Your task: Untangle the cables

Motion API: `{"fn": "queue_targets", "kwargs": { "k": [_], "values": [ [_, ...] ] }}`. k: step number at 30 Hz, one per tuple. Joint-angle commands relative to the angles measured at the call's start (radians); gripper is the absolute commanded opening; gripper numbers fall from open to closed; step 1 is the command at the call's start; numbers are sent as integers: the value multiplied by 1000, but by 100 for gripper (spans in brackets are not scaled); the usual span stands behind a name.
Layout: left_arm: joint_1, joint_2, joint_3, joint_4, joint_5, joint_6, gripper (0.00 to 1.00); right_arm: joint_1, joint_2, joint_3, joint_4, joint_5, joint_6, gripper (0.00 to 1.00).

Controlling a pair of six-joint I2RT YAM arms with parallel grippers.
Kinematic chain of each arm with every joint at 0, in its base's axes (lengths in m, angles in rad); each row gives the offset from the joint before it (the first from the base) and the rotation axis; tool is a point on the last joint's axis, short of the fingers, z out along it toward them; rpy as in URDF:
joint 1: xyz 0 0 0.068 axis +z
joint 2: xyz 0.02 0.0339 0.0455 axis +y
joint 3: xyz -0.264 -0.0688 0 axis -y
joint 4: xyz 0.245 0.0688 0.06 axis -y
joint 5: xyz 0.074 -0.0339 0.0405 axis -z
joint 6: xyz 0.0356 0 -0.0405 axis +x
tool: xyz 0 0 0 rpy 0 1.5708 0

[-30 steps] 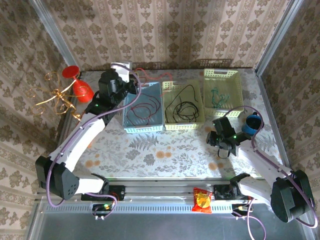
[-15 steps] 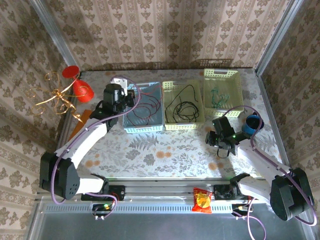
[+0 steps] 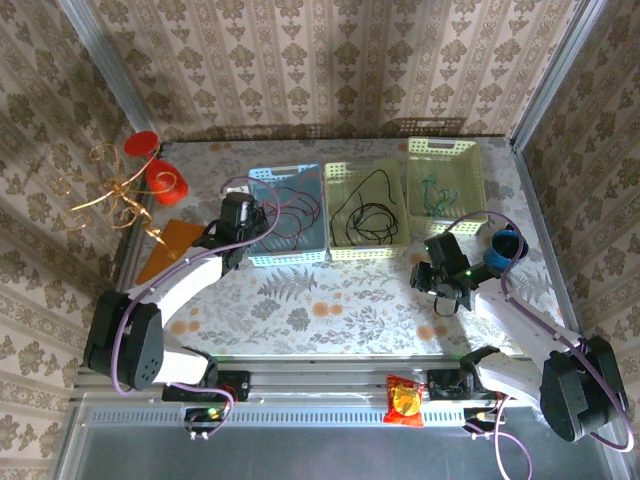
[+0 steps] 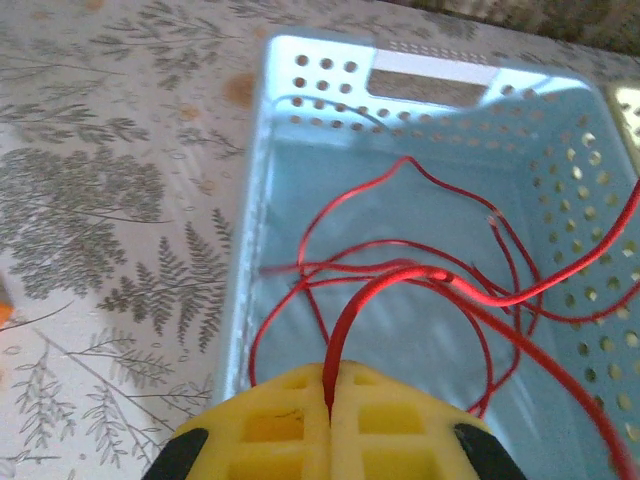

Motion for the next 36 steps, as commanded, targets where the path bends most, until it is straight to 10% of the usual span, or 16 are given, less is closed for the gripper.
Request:
{"fn": "queue_targets", "kwargs": {
  "k": [1,13,17,20,31,36],
  "values": [
    [0,-20,-9,-13,-121,-95,0,-3,-9,11,-5,-13,-18,41],
    [-19,25,51,-82,-138,-149,3,-2,-1,13,4,-23,-23,41],
    [-56,90,112,-58,-66,-124,69,-2,2,16,-1,-23,-24,41],
    [-74,107,155,-55,-81,-95,88,-1,1,19,-5,-25,-27,41],
    [-80,-163,-8,-14,-404,75,100,-5,0,45,-30,58,-50,42],
    [-72,-373,-169,-86,-661,212,100,-4,-79,70,26,367,-79,62]
  ]
}}
